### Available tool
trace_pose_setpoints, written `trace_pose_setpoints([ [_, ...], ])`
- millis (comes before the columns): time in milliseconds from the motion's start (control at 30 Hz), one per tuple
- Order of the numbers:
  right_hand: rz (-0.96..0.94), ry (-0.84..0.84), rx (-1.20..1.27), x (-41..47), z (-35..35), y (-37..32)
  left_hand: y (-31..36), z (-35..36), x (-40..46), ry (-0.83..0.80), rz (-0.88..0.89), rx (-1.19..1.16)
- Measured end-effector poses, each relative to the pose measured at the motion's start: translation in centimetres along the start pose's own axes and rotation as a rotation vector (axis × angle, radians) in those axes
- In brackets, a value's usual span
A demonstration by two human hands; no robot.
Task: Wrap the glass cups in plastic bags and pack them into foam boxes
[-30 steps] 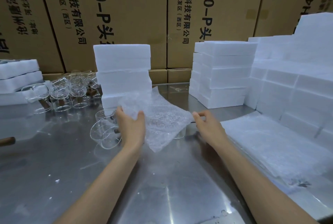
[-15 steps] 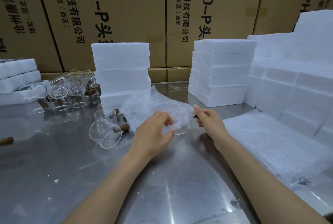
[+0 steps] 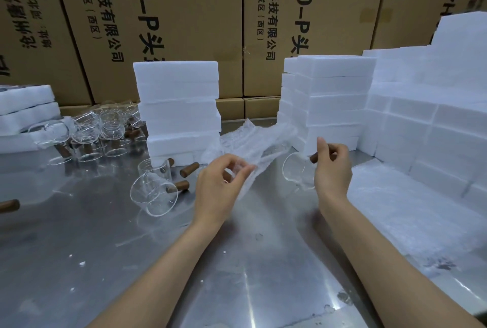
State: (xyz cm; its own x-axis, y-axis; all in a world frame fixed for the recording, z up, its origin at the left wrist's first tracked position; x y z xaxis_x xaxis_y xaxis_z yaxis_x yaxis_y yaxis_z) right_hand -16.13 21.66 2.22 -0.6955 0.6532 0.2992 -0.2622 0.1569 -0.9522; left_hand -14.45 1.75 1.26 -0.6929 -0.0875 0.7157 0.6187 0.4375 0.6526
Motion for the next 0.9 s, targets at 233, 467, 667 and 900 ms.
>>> trace_pose_setpoints([
  [233,0.104,0.175,0.210,0.7,-1.4,-0.8,-1.3,0.0,-0.2,-0.163,-0.055,0.287],
  [467,0.260,0.047,0.460,0.1,-0.9,-1.2,-1.9,0.9,-0.5,-0.278,-0.144,0.177],
  [667,0.586,-0.184,0.995,0.0,-1.3,-1.5,-2.1,1.2,-0.5,-0.314,-0.250,0.209],
  [900,0.264,-0.409,0.441,-1.4,0.2,-2.4,-1.9,1.6,-0.7,-0.390,-0.308,0.232],
])
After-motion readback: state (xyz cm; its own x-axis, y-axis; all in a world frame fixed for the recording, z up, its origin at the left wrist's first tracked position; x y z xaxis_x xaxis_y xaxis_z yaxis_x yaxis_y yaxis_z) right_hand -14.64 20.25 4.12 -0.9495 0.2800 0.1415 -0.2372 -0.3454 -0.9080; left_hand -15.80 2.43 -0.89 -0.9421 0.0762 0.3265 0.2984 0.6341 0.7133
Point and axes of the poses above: each hand's wrist, its own x-axis towards the middle knuckle, its own z-axis out of the palm, y = z × x, the point moved 2 cm from there along x, towards the middle knuckle
